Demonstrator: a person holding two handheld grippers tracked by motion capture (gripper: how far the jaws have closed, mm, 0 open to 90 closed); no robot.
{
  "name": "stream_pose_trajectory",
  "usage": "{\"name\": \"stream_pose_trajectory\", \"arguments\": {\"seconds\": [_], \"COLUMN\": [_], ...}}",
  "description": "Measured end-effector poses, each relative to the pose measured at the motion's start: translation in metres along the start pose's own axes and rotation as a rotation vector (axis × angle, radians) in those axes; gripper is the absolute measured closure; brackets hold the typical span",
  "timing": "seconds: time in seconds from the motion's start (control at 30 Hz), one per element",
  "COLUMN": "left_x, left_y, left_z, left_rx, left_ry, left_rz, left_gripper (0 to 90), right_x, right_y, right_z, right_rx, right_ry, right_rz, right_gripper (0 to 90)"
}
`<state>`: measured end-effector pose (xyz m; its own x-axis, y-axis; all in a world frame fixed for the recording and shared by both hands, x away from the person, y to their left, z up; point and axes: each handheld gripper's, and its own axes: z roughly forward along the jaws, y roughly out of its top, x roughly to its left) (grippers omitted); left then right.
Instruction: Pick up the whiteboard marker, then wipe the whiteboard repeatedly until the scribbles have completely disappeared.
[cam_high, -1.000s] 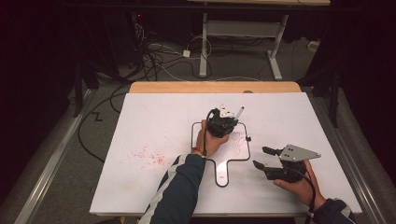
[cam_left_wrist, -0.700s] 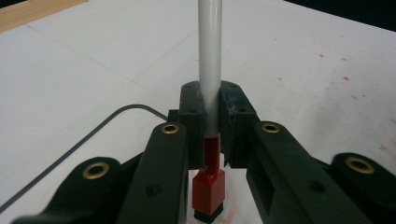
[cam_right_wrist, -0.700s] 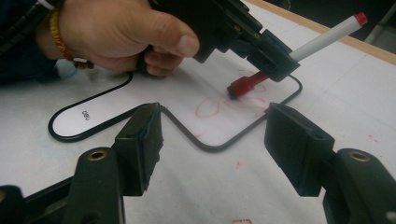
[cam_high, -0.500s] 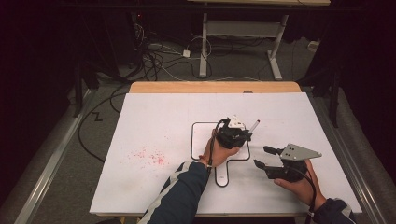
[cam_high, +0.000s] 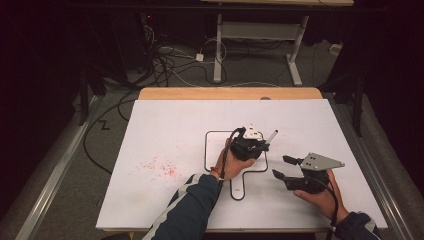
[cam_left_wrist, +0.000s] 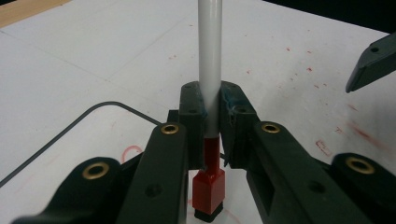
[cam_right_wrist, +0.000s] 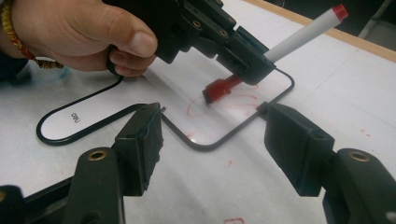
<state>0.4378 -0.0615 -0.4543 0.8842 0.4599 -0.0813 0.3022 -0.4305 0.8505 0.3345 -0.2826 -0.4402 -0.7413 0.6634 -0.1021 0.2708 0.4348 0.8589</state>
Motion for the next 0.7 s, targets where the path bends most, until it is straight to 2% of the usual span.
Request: {"name": "stream_pose_trajectory", "arguments": {"seconds": [0.1,0.47,0.53,0.7], "left_x": [-0.001,-0.006,-0.006,-0.007], "left_y": [0.002,0.002,0.002,0.003], "left_z": [-0.001,-0.008,-0.009,-0.018], "left_rx": [-0.003,-0.029,-0.031,-0.070], "left_ry": [0.001,-0.001,0.001,0.005], "left_rz": [0.017,0.021,0.022,0.027], "left_gripper": [79.0,78.9,78.9,78.9], "right_x": [-0.001,-0.003,-0.005,-0.012], "right_y": [0.000,0.000,0.002,0.011], "right_z": [0.000,-0.003,-0.003,-0.002], "right_rx": [0.000,-0.008,-0.022,-0.062], "right_ry": [-0.006,-0.025,-0.034,-0.053], "right_rz": [0.005,0.000,0.006,0.025], "right_gripper": [37.8,37.9,38.0,38.2]}}
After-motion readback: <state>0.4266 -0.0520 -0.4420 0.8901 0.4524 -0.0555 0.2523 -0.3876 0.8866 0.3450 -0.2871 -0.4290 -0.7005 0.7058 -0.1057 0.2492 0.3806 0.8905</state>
